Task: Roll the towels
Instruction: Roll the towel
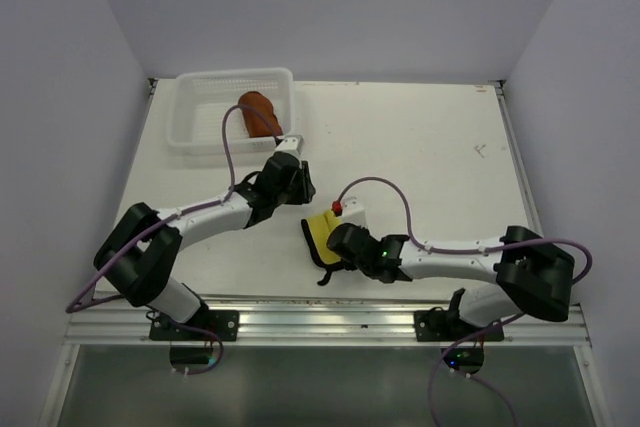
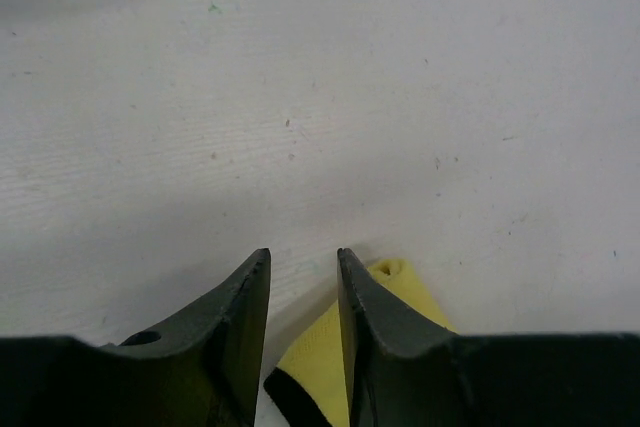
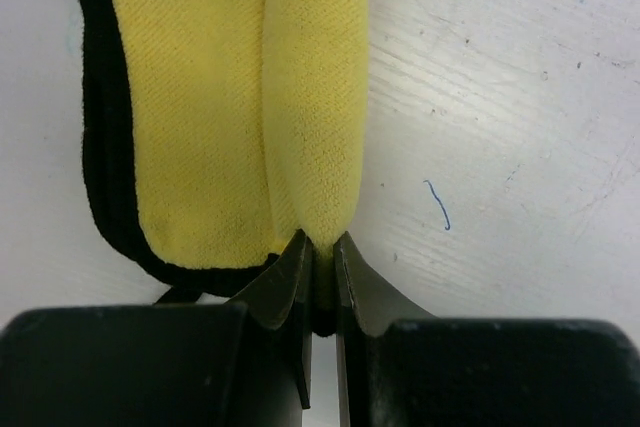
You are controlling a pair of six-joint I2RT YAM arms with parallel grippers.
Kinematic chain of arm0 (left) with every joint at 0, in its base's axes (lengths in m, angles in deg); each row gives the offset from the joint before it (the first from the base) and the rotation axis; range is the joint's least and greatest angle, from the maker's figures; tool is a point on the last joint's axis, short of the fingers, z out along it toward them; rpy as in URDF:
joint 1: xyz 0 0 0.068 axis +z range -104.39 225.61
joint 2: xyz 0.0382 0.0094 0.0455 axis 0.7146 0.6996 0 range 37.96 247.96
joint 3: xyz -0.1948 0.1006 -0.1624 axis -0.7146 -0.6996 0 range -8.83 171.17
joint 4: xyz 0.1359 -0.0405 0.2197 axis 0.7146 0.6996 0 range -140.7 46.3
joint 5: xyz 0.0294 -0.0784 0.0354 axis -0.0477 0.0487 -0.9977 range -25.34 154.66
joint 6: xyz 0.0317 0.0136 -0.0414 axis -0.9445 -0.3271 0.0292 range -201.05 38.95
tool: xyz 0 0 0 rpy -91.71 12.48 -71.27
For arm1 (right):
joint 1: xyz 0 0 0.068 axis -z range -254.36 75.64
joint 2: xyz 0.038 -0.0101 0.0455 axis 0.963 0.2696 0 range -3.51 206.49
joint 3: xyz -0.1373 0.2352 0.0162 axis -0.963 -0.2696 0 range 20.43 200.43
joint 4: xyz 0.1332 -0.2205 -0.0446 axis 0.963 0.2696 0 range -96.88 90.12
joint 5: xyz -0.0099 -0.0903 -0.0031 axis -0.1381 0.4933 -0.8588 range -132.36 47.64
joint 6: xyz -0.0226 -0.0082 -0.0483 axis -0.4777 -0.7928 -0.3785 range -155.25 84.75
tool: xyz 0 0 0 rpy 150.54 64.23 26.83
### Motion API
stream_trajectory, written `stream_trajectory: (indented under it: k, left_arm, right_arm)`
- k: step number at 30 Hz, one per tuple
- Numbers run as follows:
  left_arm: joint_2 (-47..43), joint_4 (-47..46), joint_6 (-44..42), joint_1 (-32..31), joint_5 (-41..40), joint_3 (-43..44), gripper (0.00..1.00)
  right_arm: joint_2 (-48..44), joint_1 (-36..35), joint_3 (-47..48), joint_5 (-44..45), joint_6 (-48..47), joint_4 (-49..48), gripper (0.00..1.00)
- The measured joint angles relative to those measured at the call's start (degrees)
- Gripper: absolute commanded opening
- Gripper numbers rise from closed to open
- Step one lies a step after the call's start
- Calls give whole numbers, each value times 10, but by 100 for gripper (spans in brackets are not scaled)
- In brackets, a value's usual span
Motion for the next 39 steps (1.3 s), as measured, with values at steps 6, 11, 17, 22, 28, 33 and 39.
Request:
stream_trajectory:
  k: [6,11,17,22,28,33,39]
  left_arm:
    - [-19,10,0,9,-15,14,38]
    - [-19,21,1,12,-13,14,38]
    - [-21,23,2,27,-2,13,39]
    - [-26,23,2,39,7,13,39]
    - [-37,24,1,46,16,8,39]
    - [-47,27,1,48,22,5,39]
    - [-53,27,2,48,34,4,39]
  right_arm:
    - [53,-56,52,61,-21,44,0]
    - [101,-94,103,112,-29,89,0]
    - [172,-130,177,181,-35,164,0]
    - [239,-160,236,233,-41,225,0]
    - [311,-189,299,278,-48,293,0]
    - [374,-210,349,314,-55,351,0]
    - [422,-228,384,343,-67,395,0]
